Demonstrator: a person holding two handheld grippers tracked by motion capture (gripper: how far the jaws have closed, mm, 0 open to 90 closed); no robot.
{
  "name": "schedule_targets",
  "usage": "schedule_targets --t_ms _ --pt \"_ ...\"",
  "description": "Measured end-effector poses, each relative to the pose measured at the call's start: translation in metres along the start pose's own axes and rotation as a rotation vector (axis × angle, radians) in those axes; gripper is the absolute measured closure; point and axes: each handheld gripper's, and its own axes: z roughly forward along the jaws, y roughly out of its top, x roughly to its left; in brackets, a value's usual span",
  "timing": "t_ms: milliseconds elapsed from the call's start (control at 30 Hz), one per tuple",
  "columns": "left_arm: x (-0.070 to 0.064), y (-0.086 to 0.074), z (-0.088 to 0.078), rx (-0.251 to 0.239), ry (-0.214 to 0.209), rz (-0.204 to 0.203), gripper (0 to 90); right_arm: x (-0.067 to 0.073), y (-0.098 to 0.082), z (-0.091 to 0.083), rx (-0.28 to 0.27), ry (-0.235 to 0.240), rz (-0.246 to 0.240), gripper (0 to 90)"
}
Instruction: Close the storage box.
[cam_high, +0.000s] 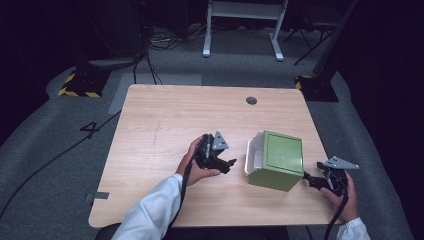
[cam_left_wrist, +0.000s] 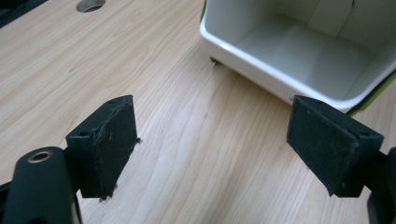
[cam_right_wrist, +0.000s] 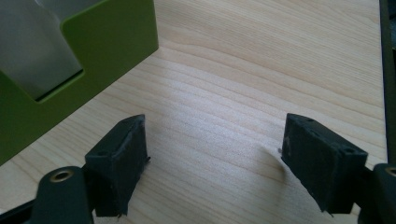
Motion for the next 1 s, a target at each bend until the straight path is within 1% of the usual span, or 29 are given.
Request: schedule_targets --t_ms 33,67,133,200,233,400,567,600,667,700,867,933,1000 --pt "0.000 -0.002 -0.002 0.006 0.012 0.006 16.4 0.000 0.000 0.000 0.000 0.000 0.000 22.4" --pt "0.000 -0.002 -0.002 0.006 0.012 0.006 16.4 0.000 0.000 0.000 0.000 0.000 0.000 22.4" --pt "0.002 -0.007 -0.007 0.027 0.041 0.030 16.3 0.000 0.000 0.000 0.000 0.000 0.000 22.4" --pt "0.003 -0.011 -0.010 0.036 0.057 0.044 16.3 0.000 0.000 0.000 0.000 0.000 0.000 22.4" --pt "0.004 -0.013 -0.012 0.033 0.063 0.046 16.3 0.000 0.000 0.000 0.000 0.001 0.000 22.4" --pt "0.008 -0.023 -0.020 0.068 0.073 0.068 16.4 0.000 0.000 0.000 0.000 0.001 0.001 22.4" --pt "0.012 -0.035 -0.028 0.096 0.098 0.086 16.4 0.000 0.000 0.000 0.000 0.001 0.001 22.4" --pt "0.012 -0.035 -0.028 0.096 0.098 0.086 16.5 0.000 0.000 0.000 0.000 0.001 0.001 22.4" --pt "0.014 -0.043 -0.033 0.103 0.105 0.089 16.5 0.000 0.000 0.000 0.000 0.001 0.001 22.4" --pt "0.015 -0.046 -0.035 0.103 0.109 0.085 16.5 0.000 0.000 0.000 0.001 0.000 0.001 22.4" --pt "0.021 -0.061 -0.045 0.126 0.144 0.093 16.6 0.000 0.000 0.000 0.001 0.001 0.001 22.4" --pt "0.024 -0.067 -0.049 0.140 0.155 0.089 16.6 0.000 0.000 0.000 0.000 0.000 0.001 22.4" --pt "0.027 -0.074 -0.054 0.143 0.175 0.079 16.6 0.000 0.000 0.000 0.001 0.000 0.001 22.4"
